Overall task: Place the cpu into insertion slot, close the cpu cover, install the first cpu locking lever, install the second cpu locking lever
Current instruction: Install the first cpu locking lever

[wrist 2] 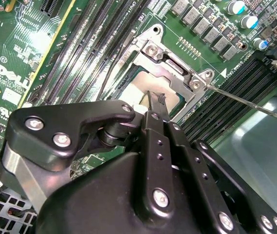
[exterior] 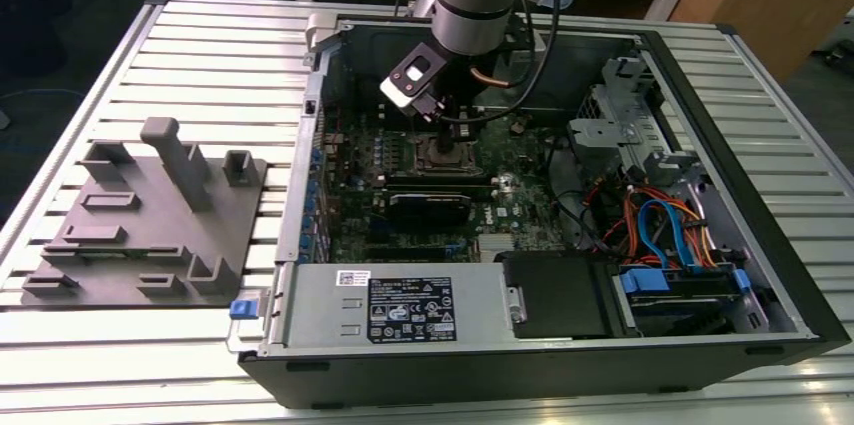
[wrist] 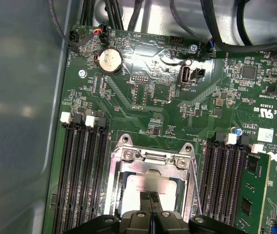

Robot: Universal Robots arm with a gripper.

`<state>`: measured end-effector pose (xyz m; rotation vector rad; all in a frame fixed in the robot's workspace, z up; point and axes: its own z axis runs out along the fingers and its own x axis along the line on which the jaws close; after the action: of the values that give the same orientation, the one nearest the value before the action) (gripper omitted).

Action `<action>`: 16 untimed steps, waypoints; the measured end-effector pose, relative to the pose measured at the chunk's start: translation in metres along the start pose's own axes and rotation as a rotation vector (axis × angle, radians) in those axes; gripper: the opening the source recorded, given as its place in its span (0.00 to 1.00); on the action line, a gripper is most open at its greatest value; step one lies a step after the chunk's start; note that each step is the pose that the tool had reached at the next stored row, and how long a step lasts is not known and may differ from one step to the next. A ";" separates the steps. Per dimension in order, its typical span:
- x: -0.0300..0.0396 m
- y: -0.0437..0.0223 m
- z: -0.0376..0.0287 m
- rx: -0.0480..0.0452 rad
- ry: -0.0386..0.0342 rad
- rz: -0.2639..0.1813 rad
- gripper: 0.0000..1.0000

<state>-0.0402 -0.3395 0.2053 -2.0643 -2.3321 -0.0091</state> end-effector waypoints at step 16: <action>0.0000 -0.0001 -0.0004 -0.0010 0.0004 0.050 0.10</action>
<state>-0.0402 -0.3395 0.2057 -2.1216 -2.2804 -0.0097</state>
